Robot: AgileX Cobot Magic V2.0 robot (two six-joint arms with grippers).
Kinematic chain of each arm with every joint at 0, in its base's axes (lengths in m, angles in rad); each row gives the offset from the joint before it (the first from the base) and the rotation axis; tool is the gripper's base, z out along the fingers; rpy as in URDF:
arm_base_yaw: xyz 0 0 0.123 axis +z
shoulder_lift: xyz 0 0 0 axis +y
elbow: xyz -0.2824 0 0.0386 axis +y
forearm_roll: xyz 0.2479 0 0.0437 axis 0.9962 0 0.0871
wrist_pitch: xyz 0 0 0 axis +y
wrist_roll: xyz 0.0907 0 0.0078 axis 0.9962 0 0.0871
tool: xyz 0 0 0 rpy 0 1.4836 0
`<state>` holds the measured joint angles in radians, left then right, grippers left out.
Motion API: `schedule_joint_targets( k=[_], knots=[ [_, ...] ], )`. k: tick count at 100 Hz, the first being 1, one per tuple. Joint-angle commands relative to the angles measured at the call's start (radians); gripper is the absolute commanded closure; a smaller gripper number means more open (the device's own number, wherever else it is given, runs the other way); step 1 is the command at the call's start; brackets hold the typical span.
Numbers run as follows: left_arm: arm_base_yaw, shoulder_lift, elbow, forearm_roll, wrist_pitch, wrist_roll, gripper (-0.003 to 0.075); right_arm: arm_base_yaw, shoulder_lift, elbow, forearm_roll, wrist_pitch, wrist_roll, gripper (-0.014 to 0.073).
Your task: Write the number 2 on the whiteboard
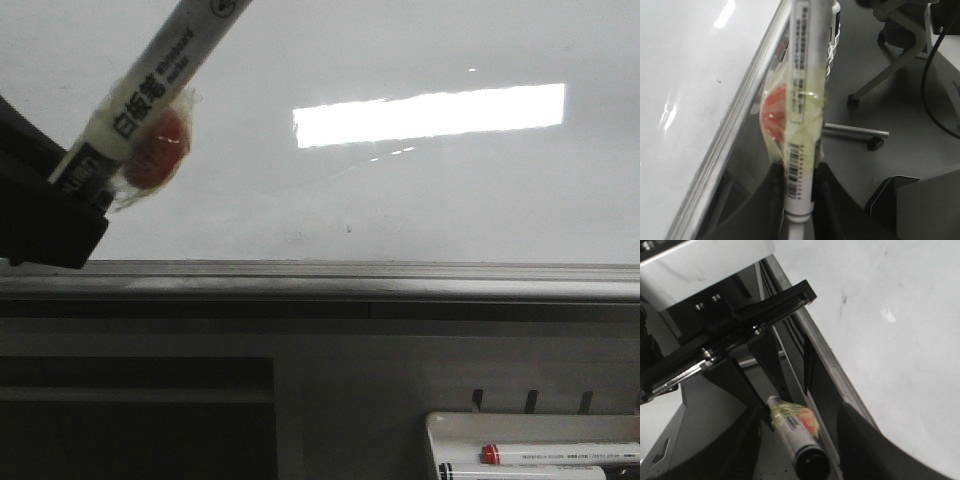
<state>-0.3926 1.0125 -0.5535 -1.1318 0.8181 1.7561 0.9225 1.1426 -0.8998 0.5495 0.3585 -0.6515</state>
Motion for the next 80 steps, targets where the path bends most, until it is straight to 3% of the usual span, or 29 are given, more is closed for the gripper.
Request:
schedule_joint_targets(
  k=[1, 15, 20, 29, 42, 51, 66, 72, 80],
  knots=[
    [-0.005, -0.014, -0.027, -0.049, 0.013, -0.002, 0.0741, 0.008, -0.003, -0.043, 0.016, -0.041, -0.011, 0.028],
    [-0.005, -0.014, -0.027, -0.049, 0.013, -0.002, 0.0741, 0.008, 0.012, -0.043, 0.016, -0.025, -0.011, 0.0349],
    [-0.005, -0.014, -0.027, -0.049, 0.013, -0.002, 0.0741, 0.008, 0.016, -0.043, 0.016, -0.023, -0.011, 0.0433],
    [-0.005, -0.014, -0.027, -0.054, 0.01, -0.002, 0.0741, 0.008, 0.02, -0.043, 0.016, -0.016, -0.011, 0.0664],
    [-0.003, -0.014, -0.032, -0.086, -0.006, -0.002, 0.0725, 0.006, 0.023, -0.043, 0.017, 0.0, -0.009, 0.0666],
    [-0.003, -0.014, -0.054, -0.086, -0.006, -0.002, 0.0606, 0.006, 0.023, -0.043, 0.017, 0.0, -0.009, 0.0666],
    [-0.003, -0.03, -0.083, -0.096, -0.027, -0.021, 0.0246, 0.006, 0.023, -0.043, -0.005, -0.011, -0.009, 0.0666],
    [0.001, -0.049, -0.088, -0.094, -0.047, -0.036, 0.0197, 0.006, 0.023, -0.043, -0.042, -0.021, -0.009, 0.0666],
    [0.017, -0.097, -0.088, -0.081, -0.06, -0.039, 0.024, -0.013, 0.021, -0.043, -0.069, -0.033, -0.009, 0.0666]
  ],
)
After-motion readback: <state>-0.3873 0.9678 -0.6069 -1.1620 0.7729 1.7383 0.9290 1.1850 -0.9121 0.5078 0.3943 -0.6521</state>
